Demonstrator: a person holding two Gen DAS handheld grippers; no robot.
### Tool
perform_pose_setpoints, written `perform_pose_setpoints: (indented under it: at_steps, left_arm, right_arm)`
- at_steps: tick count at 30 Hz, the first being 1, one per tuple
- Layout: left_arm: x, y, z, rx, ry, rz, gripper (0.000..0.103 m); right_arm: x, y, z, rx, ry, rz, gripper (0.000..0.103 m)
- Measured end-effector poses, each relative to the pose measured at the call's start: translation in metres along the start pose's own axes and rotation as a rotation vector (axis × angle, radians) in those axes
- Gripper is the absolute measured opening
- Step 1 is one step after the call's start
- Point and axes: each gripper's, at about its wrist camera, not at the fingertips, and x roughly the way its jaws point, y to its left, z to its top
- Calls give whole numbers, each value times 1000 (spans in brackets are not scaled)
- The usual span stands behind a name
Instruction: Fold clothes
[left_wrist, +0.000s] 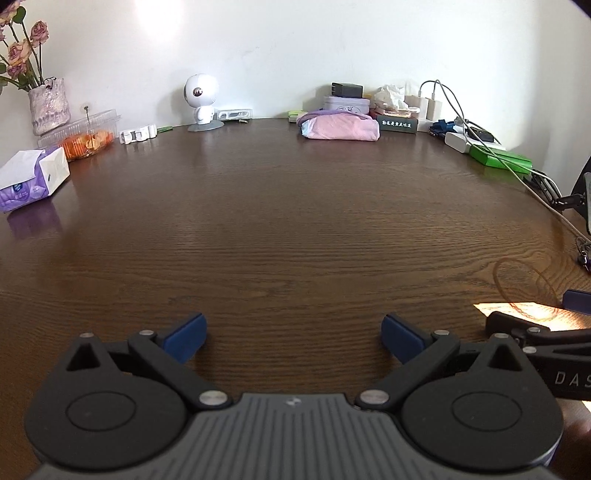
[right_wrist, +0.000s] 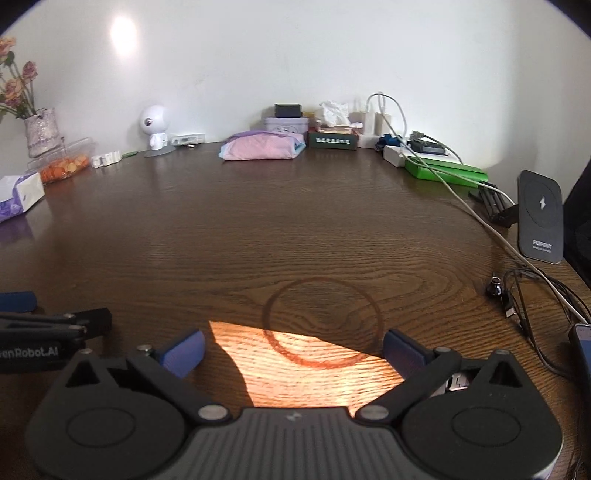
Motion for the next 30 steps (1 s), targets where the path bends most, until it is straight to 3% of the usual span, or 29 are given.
perform_pose_setpoints:
  at_steps: [3, 15, 30]
  left_arm:
    - [-5, -6, -6, -8, -19, 28, 102]
    - [-7, 0, -9, -14, -24, -9, 103]
    - [-6, -4, -8, -11, -21, 8, 103]
  right_arm:
    - [2, 0, 2, -2, 6, 4, 103]
    - [1, 1, 2, -5, 3, 8, 103]
    - [0, 2, 1, -3, 3, 7, 103]
